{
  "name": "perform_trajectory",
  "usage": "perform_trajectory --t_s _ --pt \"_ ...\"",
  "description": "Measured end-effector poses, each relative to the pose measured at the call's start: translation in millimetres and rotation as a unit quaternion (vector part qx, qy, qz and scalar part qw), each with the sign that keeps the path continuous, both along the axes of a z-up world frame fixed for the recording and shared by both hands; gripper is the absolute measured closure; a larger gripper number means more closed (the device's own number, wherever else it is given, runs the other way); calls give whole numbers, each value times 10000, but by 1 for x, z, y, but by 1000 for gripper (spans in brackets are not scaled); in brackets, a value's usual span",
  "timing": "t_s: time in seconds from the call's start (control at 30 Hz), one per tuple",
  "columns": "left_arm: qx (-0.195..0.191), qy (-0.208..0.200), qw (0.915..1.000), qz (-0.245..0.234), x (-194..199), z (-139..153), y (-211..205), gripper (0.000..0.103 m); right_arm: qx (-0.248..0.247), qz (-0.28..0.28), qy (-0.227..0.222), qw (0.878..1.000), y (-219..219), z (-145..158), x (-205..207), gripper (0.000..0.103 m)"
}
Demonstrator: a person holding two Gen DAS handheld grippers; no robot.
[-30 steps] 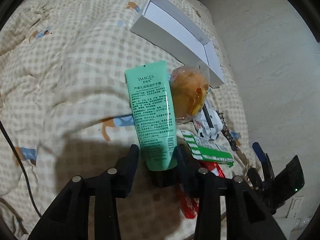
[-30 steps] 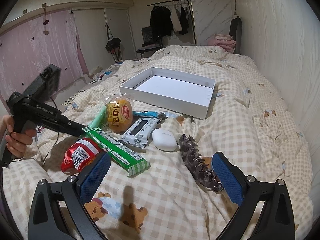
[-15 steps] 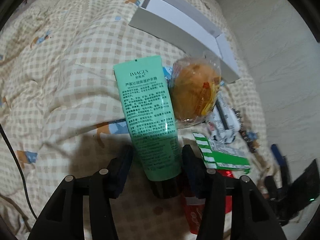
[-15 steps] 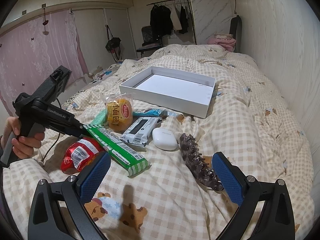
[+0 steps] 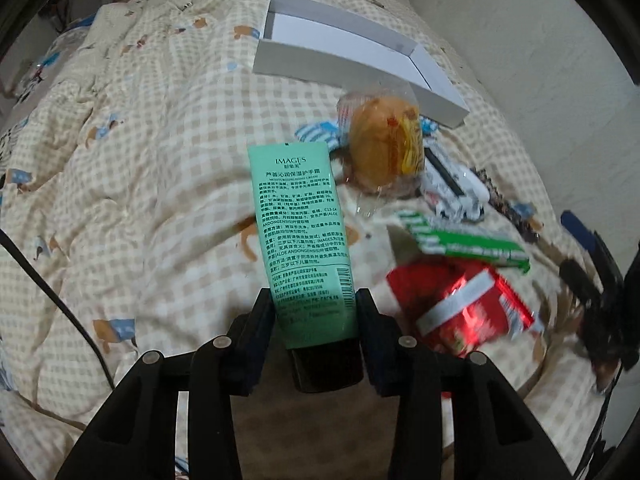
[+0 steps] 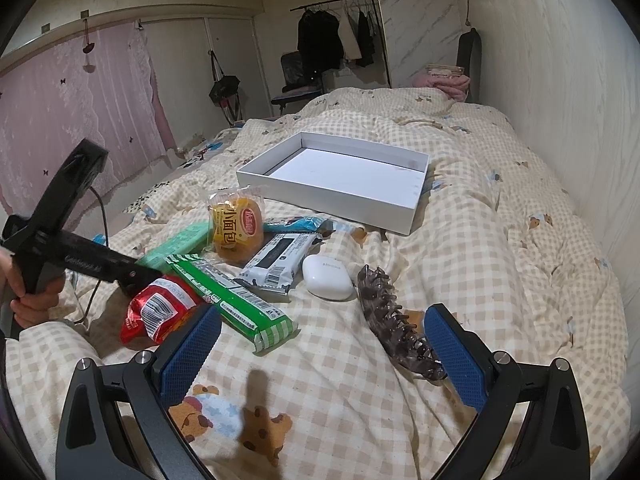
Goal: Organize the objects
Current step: 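Close the left gripper around the green IMAGES tube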
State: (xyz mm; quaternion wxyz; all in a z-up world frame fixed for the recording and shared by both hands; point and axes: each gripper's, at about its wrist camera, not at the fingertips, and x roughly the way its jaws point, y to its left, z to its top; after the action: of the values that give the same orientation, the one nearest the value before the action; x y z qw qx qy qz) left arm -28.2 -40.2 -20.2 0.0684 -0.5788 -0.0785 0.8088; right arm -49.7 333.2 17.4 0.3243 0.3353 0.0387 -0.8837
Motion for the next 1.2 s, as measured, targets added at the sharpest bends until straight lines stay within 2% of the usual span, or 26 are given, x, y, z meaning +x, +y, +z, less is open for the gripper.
perform_trajectory --t_s 0.17,0.33,0.53,0.7,0.77,0.87,1.03,1.2 --pt "-13 -132 9999 34 -4 -5 1 59 8 -1 -3 10000 -1 0 -1 1" --pt "-481 -191 9986 -93 -13 -6 15 58 -3 -8 -1 10000 -1 0 -1 1" --pt "-479 -343 9982 127 -17 -11 14 50 5 -4 -5 10000 -1 -1 -1 1" --pt "-627 -119 9976 250 -11 -3 15 49 10 -5 -19 10000 -2 -1 -1 1" --pt "-676 -82 9976 146 -10 -2 18 49 10 -6 -24 10000 -2 -1 -1 1" --pt "-648 194 9977 -11 -9 -1 17 49 11 -6 -25 10000 -2 -1 -1 1" --pt "-1029 421 9935 240 -7 2 14 48 16 -4 -28 10000 -2 -2 -1 1" --pt "-1164 454 9913 405 -5 -1 15 49 18 -10 -27 10000 -2 -2 -2 1"
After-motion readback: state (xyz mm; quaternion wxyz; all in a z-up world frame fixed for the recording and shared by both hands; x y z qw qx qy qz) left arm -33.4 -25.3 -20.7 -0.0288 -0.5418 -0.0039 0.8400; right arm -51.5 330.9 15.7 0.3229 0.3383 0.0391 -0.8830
